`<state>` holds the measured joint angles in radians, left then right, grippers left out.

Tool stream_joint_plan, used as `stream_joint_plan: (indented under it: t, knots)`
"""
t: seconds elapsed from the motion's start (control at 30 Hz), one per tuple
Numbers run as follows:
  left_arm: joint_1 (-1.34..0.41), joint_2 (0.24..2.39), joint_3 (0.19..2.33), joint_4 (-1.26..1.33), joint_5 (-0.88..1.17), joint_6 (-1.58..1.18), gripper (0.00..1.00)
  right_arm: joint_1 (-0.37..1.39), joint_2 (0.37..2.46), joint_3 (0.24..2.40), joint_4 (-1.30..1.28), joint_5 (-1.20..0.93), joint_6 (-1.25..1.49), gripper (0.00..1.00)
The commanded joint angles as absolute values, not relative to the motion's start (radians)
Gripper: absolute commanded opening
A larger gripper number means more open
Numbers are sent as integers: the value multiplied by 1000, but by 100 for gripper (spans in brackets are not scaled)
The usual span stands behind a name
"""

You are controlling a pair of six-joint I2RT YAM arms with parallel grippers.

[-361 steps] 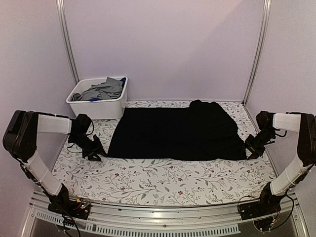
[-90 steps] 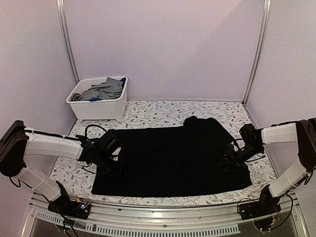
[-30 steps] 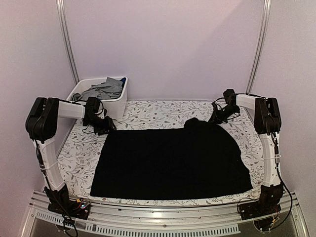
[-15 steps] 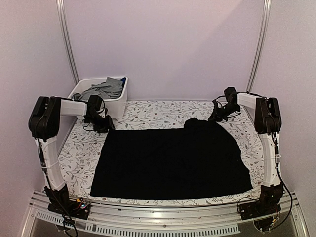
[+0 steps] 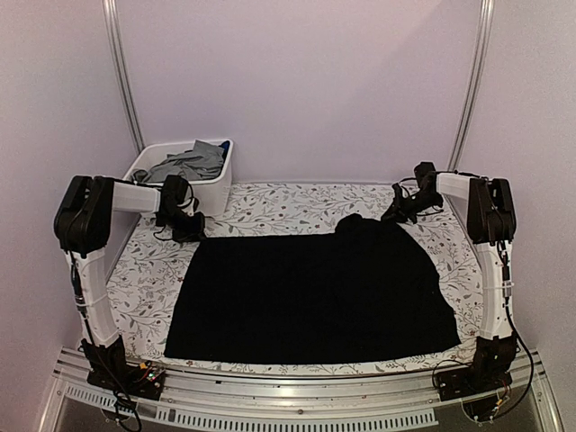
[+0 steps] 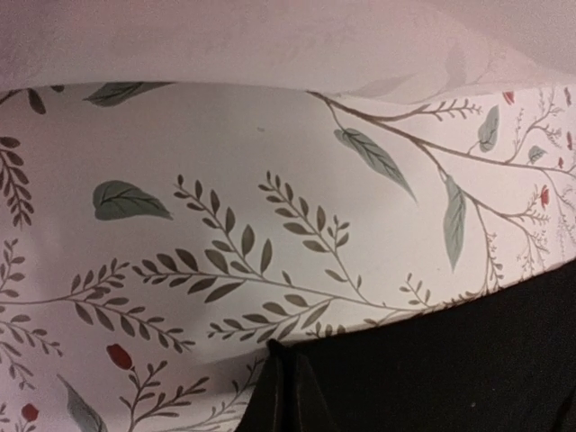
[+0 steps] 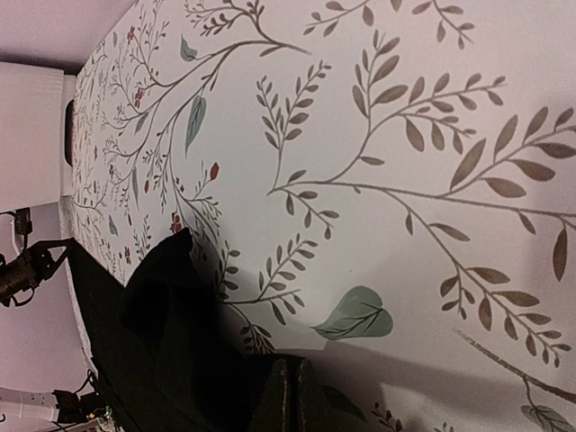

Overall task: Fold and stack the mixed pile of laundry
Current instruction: Pick up the 1/3-folded T-shirt from the center of the board.

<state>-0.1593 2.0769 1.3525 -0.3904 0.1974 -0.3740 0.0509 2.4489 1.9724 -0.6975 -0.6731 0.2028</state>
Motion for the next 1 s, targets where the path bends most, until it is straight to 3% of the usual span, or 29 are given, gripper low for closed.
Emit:
stream_joint_plan:
  t: [0.0,0.97]
  knots:
    - [-170,2056,1305,-284,189,-366,0,48,2389,1926,-643,-727,224,0]
    - [-172,1683,999,-95,233,-243,0,30,2042,1550,-481,-731,180,0]
